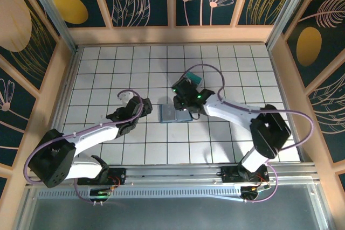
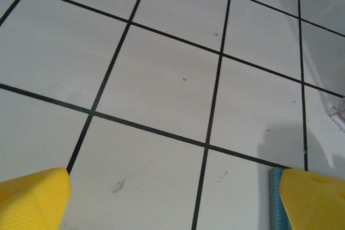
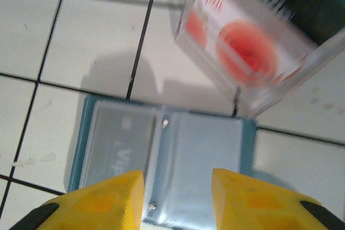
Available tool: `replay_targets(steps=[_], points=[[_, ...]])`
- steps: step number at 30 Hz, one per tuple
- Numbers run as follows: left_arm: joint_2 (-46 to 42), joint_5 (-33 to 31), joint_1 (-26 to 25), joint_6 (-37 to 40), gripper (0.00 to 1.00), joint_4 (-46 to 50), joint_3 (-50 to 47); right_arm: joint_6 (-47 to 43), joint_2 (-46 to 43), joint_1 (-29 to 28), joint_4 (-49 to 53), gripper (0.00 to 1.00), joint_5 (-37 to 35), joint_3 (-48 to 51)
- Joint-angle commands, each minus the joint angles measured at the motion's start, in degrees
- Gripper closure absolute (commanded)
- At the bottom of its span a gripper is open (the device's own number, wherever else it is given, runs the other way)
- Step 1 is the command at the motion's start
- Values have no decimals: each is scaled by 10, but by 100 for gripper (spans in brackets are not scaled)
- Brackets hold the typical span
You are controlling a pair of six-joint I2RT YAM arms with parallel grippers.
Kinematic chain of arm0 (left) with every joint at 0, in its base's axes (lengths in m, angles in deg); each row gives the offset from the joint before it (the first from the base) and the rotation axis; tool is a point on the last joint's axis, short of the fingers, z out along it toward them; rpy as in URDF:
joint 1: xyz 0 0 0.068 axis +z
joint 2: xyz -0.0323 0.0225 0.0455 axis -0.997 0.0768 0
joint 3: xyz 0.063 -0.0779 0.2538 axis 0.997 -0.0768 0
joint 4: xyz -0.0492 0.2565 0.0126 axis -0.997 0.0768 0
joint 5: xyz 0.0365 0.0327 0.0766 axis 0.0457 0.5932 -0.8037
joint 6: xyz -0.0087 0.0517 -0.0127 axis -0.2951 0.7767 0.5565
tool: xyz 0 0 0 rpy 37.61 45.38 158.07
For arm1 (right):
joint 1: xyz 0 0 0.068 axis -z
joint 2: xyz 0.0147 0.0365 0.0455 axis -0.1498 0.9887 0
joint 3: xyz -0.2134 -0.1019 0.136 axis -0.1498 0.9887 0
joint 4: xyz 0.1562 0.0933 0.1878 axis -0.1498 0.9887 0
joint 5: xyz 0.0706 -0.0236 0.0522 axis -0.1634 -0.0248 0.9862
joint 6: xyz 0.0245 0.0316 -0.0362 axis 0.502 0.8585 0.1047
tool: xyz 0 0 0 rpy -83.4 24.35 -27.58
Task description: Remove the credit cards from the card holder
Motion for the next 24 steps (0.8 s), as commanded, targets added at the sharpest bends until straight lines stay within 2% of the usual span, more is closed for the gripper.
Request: replay_targets(steps=[1,9,24], points=[[-15,-26,4,-29,1,-5,-13,68,52,-28,9,61,-22,-18],[-39,-39,6,-57,1,-3,-46,75,137,-57,4,55,7,-67],[-37,-32,6,-57,1,-6,-53,71,182,-62,12,39,4,-92]])
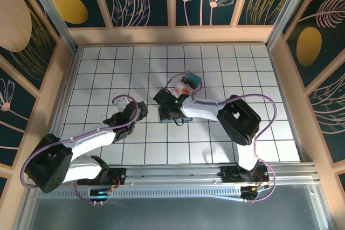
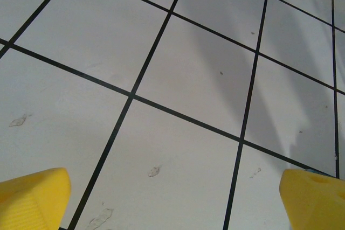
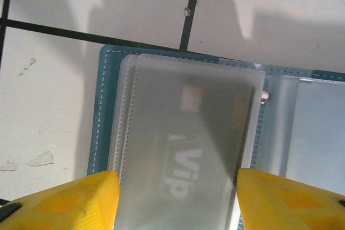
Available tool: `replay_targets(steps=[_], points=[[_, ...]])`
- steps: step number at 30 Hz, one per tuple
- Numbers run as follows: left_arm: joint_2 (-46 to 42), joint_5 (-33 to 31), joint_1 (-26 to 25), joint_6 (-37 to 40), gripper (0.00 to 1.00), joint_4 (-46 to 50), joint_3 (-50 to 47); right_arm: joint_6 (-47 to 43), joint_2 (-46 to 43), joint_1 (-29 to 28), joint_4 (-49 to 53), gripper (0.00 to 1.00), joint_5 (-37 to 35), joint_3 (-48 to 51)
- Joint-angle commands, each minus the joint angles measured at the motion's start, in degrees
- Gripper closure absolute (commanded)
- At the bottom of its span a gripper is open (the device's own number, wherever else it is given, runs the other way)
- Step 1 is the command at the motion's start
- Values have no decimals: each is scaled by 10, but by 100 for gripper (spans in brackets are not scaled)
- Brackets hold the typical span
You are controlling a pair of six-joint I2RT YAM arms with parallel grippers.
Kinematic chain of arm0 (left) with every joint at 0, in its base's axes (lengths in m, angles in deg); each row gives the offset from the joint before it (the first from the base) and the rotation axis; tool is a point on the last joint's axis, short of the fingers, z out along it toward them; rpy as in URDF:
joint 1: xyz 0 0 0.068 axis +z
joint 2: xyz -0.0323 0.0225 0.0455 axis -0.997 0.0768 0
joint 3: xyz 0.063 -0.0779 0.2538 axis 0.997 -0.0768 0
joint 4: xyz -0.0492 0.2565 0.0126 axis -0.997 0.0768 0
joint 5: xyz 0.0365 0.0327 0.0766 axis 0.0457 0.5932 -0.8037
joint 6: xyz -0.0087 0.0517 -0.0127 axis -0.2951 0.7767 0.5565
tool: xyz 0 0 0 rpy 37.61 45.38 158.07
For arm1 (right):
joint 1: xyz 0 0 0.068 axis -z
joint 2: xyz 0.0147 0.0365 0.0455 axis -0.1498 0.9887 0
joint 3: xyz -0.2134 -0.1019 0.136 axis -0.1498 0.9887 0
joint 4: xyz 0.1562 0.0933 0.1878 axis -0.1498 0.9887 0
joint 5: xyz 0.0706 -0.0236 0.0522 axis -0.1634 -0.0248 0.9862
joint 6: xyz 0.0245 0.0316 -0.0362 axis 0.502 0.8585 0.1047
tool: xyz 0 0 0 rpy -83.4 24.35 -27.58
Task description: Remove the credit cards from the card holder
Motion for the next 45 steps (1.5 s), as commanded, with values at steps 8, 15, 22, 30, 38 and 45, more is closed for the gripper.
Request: replay_targets(steps=[8,15,22,30,38,45], points=[[1,-2,6,0,1,-8,1,8,14,-5,7,43,18,11],[13,0,5,14,1,-2,17,19,-12,-5,7,63,34,47],[12,7,6,27,1,4,28,25,-54,-8,14,70,55,85],[5,23,5,34,1,-1,37,39,-94,-6,52,63,2,110],[10,27,5,40,1,1,46,55,-112,5,57,57,-37,112],[12,22,6,44,1,2,50,70,-146,18,75,54,-70,127]])
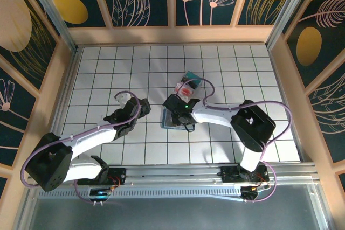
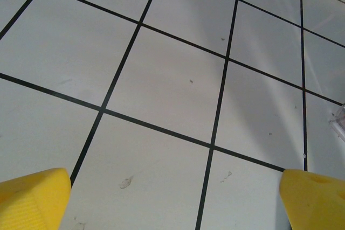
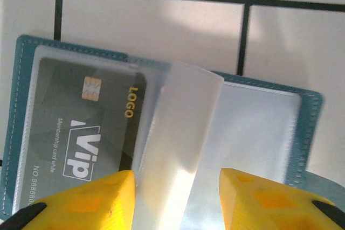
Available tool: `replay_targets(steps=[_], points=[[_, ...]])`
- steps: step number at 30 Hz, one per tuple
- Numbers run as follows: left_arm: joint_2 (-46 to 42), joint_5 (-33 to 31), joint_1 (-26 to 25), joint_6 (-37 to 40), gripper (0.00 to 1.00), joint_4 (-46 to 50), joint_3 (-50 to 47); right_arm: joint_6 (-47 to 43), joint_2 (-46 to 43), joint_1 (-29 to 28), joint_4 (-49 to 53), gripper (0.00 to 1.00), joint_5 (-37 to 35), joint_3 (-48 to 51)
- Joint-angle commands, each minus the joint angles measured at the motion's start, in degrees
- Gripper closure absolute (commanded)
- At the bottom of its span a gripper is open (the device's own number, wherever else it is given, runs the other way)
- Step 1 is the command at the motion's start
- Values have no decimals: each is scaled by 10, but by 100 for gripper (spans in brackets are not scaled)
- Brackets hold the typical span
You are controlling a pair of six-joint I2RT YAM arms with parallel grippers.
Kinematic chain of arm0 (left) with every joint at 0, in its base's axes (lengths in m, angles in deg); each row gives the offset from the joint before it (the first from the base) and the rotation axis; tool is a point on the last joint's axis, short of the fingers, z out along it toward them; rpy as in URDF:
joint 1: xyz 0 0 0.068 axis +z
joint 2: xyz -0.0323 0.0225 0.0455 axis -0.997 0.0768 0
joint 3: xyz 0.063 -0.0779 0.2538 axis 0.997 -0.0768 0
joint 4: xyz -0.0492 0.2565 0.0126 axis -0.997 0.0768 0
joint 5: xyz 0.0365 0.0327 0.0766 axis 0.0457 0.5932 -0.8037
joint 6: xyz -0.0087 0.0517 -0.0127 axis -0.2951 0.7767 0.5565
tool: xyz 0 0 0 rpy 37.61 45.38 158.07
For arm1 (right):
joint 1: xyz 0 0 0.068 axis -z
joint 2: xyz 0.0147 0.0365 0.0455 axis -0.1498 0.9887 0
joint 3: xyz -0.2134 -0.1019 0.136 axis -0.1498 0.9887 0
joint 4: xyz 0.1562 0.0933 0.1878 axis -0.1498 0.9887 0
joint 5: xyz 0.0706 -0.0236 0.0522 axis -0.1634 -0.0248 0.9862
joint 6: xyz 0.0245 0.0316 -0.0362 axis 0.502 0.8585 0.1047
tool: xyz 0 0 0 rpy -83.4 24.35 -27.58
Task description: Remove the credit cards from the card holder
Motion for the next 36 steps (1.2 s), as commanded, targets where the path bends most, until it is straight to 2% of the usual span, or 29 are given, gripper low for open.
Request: replay_targets(steps=[1,13,21,29,36], points=[[4,-2,3,10,1,1,17,21,-35,11,26,55,-39,20],[11,18,3,35,1,-16,28,31,-59,26,39,65,-39,55],[-10,21,3,47,1,-45,14,47,-83,31,50,79,-47,86],[-42,44,3,81,1,-100,-16,53,-129,29,75,89,-68,65],[-45,70,3,88,1,-113,-26,61,-133,0,28,90,-21,60]])
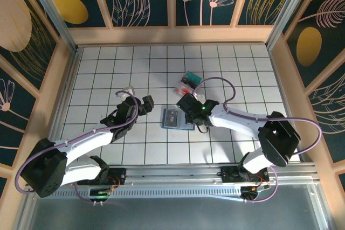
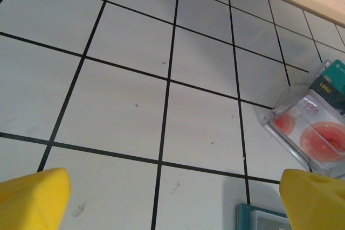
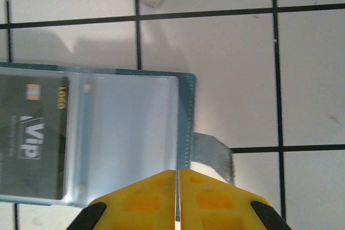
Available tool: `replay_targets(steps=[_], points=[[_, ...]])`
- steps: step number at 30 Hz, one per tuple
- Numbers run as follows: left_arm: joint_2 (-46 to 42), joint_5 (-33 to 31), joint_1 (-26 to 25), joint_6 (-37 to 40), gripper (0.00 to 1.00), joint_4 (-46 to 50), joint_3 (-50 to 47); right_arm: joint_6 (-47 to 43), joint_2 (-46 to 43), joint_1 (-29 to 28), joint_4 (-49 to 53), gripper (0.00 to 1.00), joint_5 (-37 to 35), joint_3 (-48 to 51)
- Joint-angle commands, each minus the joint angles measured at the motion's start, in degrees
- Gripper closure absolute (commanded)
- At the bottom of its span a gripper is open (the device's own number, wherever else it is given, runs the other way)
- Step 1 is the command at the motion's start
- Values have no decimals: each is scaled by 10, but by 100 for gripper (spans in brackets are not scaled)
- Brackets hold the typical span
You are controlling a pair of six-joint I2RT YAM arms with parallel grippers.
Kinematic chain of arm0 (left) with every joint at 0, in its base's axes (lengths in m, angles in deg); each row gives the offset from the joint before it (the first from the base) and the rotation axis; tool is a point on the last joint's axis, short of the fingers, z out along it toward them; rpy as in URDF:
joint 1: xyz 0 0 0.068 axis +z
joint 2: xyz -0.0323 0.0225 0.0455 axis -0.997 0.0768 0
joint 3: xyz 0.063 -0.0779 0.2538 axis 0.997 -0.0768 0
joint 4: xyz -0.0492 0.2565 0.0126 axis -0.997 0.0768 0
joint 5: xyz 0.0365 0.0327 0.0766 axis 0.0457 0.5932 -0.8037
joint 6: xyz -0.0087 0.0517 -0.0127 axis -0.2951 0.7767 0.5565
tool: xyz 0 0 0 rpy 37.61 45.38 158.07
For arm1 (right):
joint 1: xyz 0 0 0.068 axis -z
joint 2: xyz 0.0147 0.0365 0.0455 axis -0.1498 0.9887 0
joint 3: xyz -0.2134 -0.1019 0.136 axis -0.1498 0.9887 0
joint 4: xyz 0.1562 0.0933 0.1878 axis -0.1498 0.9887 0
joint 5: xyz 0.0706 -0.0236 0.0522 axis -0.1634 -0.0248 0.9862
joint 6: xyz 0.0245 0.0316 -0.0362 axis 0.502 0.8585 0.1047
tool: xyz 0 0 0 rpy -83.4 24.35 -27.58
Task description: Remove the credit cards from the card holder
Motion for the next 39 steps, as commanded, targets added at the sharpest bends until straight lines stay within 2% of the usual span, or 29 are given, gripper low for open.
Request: replay_targets(steps=[1,9,15,22,32,39], points=[[-4,22,3,14,1,-26,-9,20,5,-19,-28,90,27,-4],[5,36,3,16,1,-36,-11,25,64,-29,-106,90,94,23],[10,56,3,7,1,-57,-19,22,91,-24,-109,90,87,38],[23,71,-9,5,1,-61,-25,24,66,13,-129,90,92,94],[86,15,-84,-2,1,-8,5,27,19,36,-114,90,87,119],[122,1,-99,-3,1,5,4,28,-29,36,-116,88,99,105]])
